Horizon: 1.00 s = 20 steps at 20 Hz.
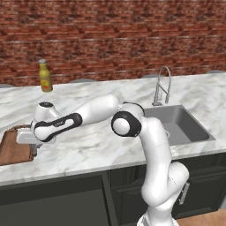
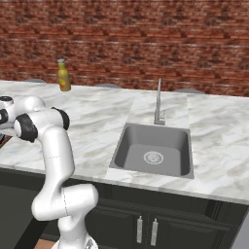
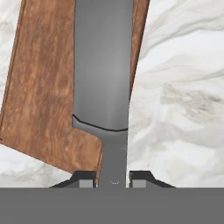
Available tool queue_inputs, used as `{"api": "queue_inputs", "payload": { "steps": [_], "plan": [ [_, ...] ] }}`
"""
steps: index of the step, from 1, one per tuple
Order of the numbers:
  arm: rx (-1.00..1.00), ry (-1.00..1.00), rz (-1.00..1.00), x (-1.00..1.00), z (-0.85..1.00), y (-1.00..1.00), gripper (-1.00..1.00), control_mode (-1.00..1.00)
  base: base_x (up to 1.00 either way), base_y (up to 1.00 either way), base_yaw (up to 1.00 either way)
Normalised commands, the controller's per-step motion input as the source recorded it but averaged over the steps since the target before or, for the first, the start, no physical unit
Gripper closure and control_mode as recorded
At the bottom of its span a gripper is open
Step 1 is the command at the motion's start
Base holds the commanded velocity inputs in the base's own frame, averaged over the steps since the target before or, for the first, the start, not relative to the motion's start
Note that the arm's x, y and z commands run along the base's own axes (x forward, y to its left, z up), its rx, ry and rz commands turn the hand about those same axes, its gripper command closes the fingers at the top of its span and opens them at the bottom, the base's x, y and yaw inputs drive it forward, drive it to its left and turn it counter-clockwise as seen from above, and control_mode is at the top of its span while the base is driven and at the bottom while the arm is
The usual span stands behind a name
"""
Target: Open the drawer on the left and place the cutting tools on the cutting board.
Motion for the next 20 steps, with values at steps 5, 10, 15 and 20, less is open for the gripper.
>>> {"api": "queue_inputs", "payload": {
  "steps": [5, 10, 15, 20],
  "plan": [
    [0.00, 0.00, 0.00, 0.13, 0.00, 0.28, 1.00, -1.00, 0.00, 0.00, 0.00],
    [0.00, 0.00, -0.01, 0.05, -0.07, 0.20, 1.00, -1.00, 0.00, 0.00, 0.00],
    [0.00, 0.00, -0.03, -0.07, -0.12, 0.01, -1.00, -1.00, 0.00, 0.00, 0.00],
    [0.00, 0.00, -0.06, -0.06, -0.01, 0.00, -1.00, -1.00, 0.00, 0.00, 0.00]
  ]
}}
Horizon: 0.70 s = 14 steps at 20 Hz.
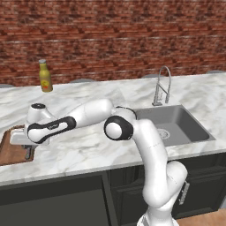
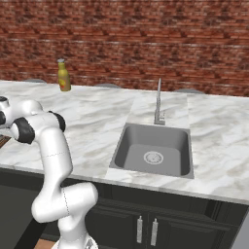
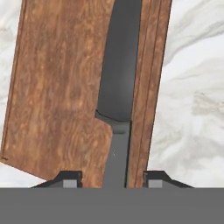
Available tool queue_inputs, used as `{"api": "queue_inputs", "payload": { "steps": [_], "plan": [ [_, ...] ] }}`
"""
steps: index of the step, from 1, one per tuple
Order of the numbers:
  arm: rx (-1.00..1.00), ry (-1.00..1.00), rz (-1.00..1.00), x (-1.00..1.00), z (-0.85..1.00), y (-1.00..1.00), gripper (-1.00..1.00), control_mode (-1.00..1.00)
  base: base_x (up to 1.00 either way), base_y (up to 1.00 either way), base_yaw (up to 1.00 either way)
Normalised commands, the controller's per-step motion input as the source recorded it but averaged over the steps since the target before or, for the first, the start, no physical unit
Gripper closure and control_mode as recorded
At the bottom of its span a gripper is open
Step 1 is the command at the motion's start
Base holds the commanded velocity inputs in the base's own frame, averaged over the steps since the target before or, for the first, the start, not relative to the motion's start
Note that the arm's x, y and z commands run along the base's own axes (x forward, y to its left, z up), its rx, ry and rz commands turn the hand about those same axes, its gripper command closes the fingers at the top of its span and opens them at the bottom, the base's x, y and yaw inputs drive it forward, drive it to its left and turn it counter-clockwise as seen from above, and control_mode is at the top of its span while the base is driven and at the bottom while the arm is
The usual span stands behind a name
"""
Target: Open the drawer on the left and place the cutting tools on the cutting board.
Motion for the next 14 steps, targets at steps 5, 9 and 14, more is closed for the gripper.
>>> {"api": "queue_inputs", "payload": {
  "steps": [5, 9, 14],
  "plan": [
    [0.00, 0.00, -0.05, 0.00, 0.00, 0.00, -1.00, -1.00, 0.00, 0.00, 0.00],
    [0.00, -0.06, -0.02, -0.25, 0.15, -0.04, -1.00, -1.00, 0.00, 0.00, 0.00],
    [0.00, -0.16, -0.05, -0.87, 0.63, -0.56, -1.00, -1.00, 0.00, 0.00, 0.00]
  ]
}}
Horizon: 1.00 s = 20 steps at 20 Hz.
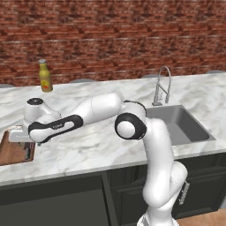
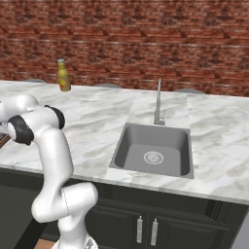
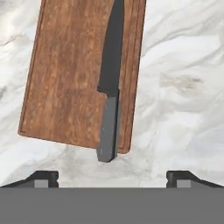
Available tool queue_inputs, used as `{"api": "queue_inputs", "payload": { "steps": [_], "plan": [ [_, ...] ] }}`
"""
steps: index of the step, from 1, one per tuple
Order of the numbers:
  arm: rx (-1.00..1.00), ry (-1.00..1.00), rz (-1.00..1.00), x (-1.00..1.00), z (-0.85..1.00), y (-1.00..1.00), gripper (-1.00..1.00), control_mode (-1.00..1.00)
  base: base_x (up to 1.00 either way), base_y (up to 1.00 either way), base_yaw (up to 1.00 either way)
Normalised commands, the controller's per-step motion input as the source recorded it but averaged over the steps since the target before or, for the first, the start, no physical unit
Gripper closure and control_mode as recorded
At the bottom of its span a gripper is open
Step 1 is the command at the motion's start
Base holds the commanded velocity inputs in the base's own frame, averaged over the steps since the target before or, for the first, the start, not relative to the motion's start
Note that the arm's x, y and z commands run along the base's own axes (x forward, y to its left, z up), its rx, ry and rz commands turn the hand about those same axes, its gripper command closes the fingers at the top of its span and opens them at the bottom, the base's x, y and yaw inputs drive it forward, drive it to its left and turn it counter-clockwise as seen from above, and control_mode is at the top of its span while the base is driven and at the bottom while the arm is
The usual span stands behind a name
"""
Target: Open the drawer on the left and place the cutting tools on the cutting board.
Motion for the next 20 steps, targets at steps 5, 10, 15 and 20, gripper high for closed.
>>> {"api": "queue_inputs", "payload": {
  "steps": [5, 10, 15, 20],
  "plan": [
    [0.00, -0.04, -0.06, -1.00, 0.49, -0.91, -1.00, -1.00, 0.00, 0.00, 0.00],
    [0.03, 0.01, -0.05, -1.00, 0.35, -0.83, -1.00, -1.00, 0.00, 0.00, 0.00],
    [0.11, 0.14, -0.01, -0.93, 0.29, -0.12, -1.00, -1.00, 0.00, 0.00, 0.00],
    [0.07, 0.25, 0.00, -0.33, 0.01, 0.07, -1.00, -1.00, 0.00, 0.00, 0.00]
  ]
}}
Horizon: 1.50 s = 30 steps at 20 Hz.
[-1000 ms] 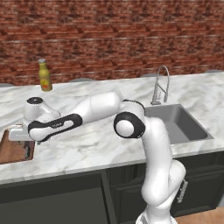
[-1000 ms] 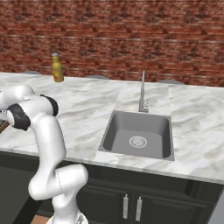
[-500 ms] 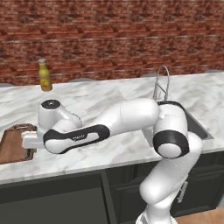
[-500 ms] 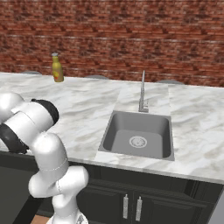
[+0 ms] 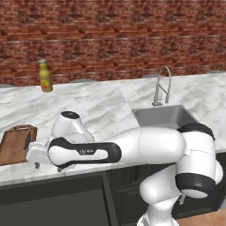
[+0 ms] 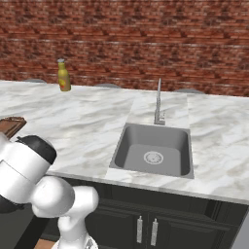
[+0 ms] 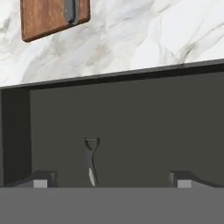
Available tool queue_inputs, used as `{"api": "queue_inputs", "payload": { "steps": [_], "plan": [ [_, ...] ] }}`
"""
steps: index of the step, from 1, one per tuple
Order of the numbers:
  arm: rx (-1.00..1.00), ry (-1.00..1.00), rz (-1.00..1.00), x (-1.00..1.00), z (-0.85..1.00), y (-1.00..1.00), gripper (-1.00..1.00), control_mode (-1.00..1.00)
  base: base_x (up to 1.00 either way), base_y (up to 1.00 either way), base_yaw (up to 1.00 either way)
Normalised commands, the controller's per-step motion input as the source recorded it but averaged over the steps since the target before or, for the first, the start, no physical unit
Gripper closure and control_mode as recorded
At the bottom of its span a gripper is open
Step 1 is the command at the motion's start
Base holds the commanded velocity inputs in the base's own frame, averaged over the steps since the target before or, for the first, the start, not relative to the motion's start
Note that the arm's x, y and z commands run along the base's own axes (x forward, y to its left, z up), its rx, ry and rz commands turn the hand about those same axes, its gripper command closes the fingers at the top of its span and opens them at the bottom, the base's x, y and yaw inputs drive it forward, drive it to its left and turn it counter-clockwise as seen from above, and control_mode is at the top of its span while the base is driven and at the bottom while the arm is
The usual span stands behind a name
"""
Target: Open the drawer on the left and place the cutting tools on the cutting board.
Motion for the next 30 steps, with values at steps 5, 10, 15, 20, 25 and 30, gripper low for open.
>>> {"api": "queue_inputs", "payload": {
  "steps": [5, 10, 15, 20, 25, 30],
  "plan": [
    [0.02, 0.27, 0.05, 0.00, 0.00, 0.17, -1.00, -1.00, 0.00, 0.00, 0.00],
    [0.00, 0.16, 0.08, -0.39, -0.06, 0.39, -1.00, -1.00, 0.00, 0.00, 0.00],
    [-0.02, 0.04, 0.09, -0.74, -0.03, 0.40, -1.00, -1.00, 0.00, 0.00, 0.00],
    [-0.10, 0.00, 0.05, -0.48, -0.14, 0.20, -1.00, -1.00, 0.00, 0.00, 0.00],
    [-0.17, -0.03, 0.04, -0.20, -0.38, 0.13, -1.00, -1.00, 0.00, 0.00, 0.00],
    [-0.07, -0.01, 0.03, -0.27, -0.32, 0.17, -1.00, -1.00, 0.00, 0.00, 0.00]
  ]
}}
